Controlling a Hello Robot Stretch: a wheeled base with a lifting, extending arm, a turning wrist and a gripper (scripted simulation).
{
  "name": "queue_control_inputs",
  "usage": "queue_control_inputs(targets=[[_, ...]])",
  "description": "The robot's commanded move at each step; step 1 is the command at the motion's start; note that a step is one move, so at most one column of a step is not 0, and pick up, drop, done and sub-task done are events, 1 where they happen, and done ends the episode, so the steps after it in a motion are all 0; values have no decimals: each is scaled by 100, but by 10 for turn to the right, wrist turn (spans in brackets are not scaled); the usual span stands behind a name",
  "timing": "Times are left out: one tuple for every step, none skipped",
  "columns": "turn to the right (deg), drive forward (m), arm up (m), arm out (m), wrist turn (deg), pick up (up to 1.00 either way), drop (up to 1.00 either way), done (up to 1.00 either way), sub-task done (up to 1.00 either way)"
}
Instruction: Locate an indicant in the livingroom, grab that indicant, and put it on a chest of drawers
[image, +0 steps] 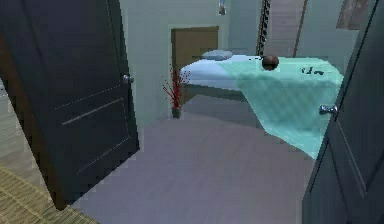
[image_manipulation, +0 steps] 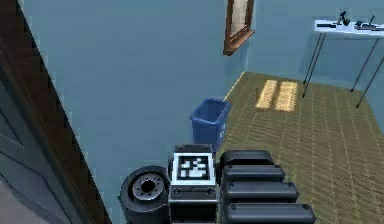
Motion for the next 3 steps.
queue_control_inputs(targets=[[150,0,0,0,0,0,0,0,0],[0,100,0,0,0,0,0,0,0],[0,25,0,0,0,0,0,0,0]])
